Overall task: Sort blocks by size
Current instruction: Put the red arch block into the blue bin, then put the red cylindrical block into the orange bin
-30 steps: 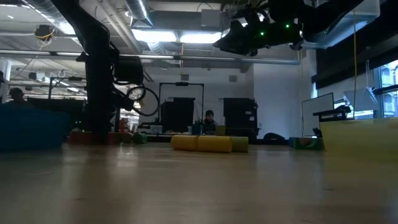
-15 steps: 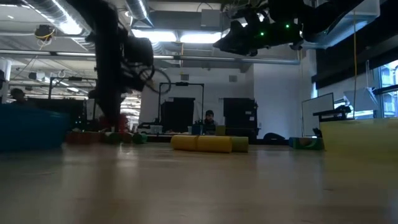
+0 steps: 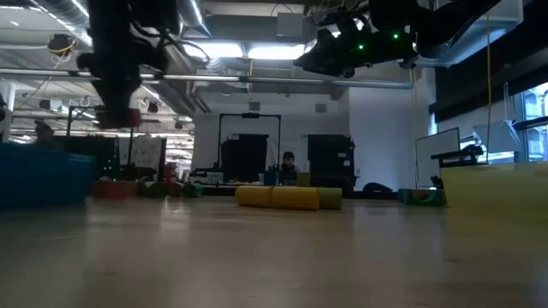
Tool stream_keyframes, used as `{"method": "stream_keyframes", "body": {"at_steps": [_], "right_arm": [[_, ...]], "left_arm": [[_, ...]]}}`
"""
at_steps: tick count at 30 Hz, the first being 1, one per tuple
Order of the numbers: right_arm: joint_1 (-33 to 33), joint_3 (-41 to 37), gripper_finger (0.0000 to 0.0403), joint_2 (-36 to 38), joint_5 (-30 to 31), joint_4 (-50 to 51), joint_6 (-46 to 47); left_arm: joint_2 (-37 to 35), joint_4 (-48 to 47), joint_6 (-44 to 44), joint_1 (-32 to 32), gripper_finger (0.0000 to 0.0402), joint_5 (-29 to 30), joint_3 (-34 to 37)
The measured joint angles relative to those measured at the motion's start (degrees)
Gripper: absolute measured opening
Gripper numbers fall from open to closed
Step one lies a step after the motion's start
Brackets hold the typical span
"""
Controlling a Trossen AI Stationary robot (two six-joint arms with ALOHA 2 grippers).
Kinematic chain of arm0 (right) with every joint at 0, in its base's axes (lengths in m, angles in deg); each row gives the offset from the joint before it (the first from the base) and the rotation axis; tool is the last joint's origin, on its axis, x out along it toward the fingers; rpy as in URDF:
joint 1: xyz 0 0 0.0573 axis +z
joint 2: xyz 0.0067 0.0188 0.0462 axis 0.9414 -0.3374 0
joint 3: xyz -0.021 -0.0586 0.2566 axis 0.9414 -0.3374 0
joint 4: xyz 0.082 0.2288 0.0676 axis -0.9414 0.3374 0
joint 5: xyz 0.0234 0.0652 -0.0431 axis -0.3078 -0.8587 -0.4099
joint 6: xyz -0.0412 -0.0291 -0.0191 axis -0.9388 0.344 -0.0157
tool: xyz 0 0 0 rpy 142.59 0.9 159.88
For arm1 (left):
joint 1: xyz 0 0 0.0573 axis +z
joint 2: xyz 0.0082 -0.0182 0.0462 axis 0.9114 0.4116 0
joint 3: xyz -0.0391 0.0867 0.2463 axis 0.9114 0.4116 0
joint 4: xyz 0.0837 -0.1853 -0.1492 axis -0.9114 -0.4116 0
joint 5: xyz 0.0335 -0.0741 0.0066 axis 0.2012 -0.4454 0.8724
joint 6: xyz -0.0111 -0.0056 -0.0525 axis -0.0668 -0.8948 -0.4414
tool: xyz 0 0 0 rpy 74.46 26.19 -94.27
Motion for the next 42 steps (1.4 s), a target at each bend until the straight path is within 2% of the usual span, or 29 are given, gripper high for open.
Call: {"method": "stream_keyframes", "body": {"at_steps": [3, 8, 14, 18, 23, 36, 42], "right_arm": [[0.00, 0.00, 0.0248, 0.00, 0.00, -0.04, 0.00], [0.00, 0.00, 0.0248, 0.00, 0.00, -0.04, 0.02], [0.00, 0.00, 0.0248, 0.00, 0.00, 0.00, 0.02], [0.00, 0.00, 0.0248, 0.00, 0.00, 0.04, 0.02], [0.00, 0.00, 0.0248, 0.00, 0.00, -0.06, 0.02], [0.00, 0.00, 0.0248, 0.00, 0.00, 0.05, 0.04], [0.00, 0.00, 0.0248, 0.00, 0.00, -0.04, 0.04]], "left_arm": [[-1.23, -2.66, -4.41, -1.60, 0.0040, -3.84, 0.01], [-1.31, -7.92, -6.02, -4.35, 0.0043, -10.44, 0.61], [-1.18, -7.73, -6.17, -6.02, 0.0053, -14.49, 6.20], [-1.17, -6.68, -9.27, -5.98, 0.0050, -14.91, 9.51], [-1.17, -4.83, -10.61, -5.97, 0.0050, -14.91, 10.19], [-1.17, -2.97, -9.91, -5.95, 0.0119, -14.91, 10.19], [-1.17, -3.96, -5.43, -5.43, 0.0128, -14.91, 7.79]]}}
